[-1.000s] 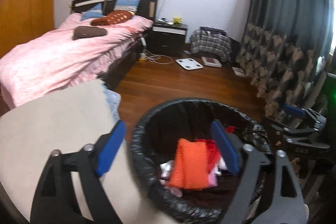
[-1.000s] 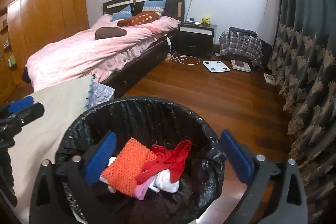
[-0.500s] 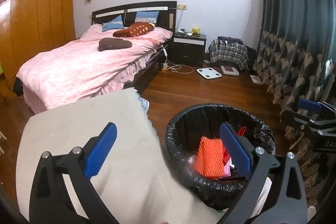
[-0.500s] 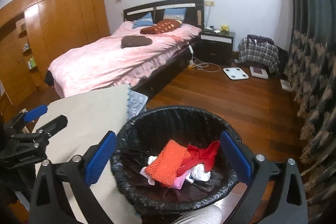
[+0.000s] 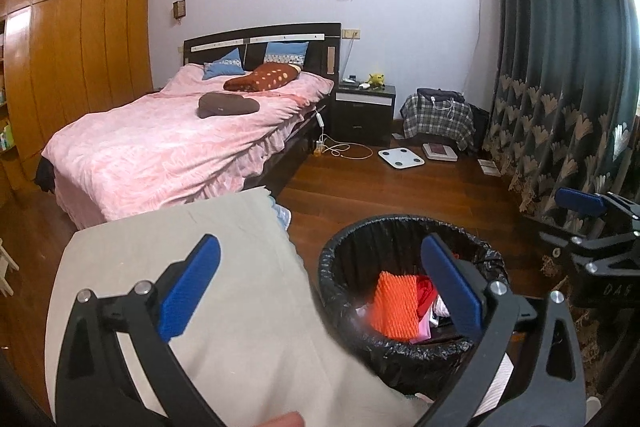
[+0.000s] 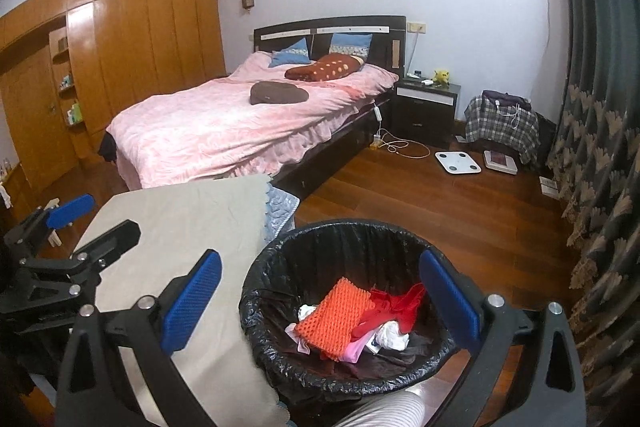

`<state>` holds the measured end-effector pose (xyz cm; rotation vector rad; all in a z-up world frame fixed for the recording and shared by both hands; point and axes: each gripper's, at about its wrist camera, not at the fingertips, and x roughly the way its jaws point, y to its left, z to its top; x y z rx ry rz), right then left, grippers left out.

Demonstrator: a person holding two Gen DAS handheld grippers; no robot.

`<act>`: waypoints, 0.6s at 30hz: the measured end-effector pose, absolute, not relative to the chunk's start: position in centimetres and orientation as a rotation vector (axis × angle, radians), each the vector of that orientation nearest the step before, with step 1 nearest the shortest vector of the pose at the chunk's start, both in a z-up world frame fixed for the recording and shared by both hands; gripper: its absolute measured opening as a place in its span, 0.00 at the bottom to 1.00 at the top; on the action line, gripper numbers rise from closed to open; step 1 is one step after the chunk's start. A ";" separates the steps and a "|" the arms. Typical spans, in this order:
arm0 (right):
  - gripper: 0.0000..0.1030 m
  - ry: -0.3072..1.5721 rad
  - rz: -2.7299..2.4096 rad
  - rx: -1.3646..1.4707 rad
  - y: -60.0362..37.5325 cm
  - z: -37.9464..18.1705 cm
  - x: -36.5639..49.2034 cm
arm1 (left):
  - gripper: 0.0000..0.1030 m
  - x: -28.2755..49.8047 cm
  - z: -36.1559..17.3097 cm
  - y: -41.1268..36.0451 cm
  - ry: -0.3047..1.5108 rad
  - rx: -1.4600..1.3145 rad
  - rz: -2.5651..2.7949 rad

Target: Collect trash

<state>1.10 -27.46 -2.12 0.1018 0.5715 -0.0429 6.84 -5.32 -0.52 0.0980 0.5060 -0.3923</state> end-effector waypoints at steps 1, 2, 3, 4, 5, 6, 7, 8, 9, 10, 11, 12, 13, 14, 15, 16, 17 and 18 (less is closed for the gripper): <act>0.94 0.571 -0.042 0.105 -27.4 -2.1 1.1 | 0.95 6.7 -0.5 -5.4 0.505 0.099 -0.393; 0.94 0.571 -0.043 0.105 -27.4 -2.2 1.0 | 0.95 6.6 -0.5 -5.4 0.504 0.102 -0.393; 0.94 0.571 -0.044 0.103 -27.3 -2.2 1.0 | 0.95 6.8 -0.5 -5.4 0.505 0.102 -0.393; 0.94 0.571 -0.045 0.102 -27.3 -2.2 1.0 | 0.95 6.8 -0.5 -5.4 0.504 0.101 -0.393; 0.94 0.571 -0.044 0.103 -27.3 -2.2 1.0 | 0.95 6.8 -0.5 -5.5 0.504 0.101 -0.392; 0.94 0.571 -0.045 0.103 -27.3 -2.2 1.0 | 0.95 6.8 -0.5 -5.5 0.505 0.101 -0.392; 0.94 0.571 -0.046 0.103 -27.3 -2.2 1.1 | 0.95 6.7 -0.5 -5.5 0.506 0.102 -0.391; 0.94 0.572 -0.044 0.104 -27.3 -2.2 1.0 | 0.95 6.7 -0.5 -5.5 0.506 0.102 -0.392; 0.94 0.570 -0.043 0.104 -27.3 -2.2 1.0 | 0.95 6.7 -0.6 -5.5 0.507 0.102 -0.392; 0.94 0.570 -0.043 0.105 -27.3 -2.2 1.0 | 0.95 6.7 -0.6 -5.5 0.507 0.103 -0.391; 0.94 0.571 -0.044 0.103 -27.3 -2.2 1.1 | 0.95 6.6 -0.6 -5.5 0.508 0.104 -0.389; 0.94 0.571 -0.044 0.102 -27.4 -2.2 1.0 | 0.95 6.7 -0.7 -5.5 0.507 0.103 -0.389; 0.94 0.570 -0.044 0.100 -27.3 -2.2 1.0 | 0.95 6.6 -0.7 -5.5 0.508 0.103 -0.388; 0.94 0.569 -0.044 0.101 -27.3 -2.2 1.0 | 0.95 6.7 -0.7 -5.5 0.508 0.103 -0.388; 0.94 0.570 -0.044 0.102 -27.4 -2.2 1.0 | 0.95 6.6 -0.7 -5.5 0.509 0.103 -0.388; 0.94 0.570 -0.045 0.103 -27.3 -2.2 1.0 | 0.95 6.6 -0.7 -5.5 0.508 0.103 -0.388; 0.94 0.571 -0.044 0.103 -27.4 -2.2 1.0 | 0.95 6.7 -0.7 -5.5 0.508 0.103 -0.388; 0.94 0.571 -0.044 0.102 -27.4 -2.2 1.0 | 0.95 6.7 -0.7 -5.5 0.508 0.103 -0.388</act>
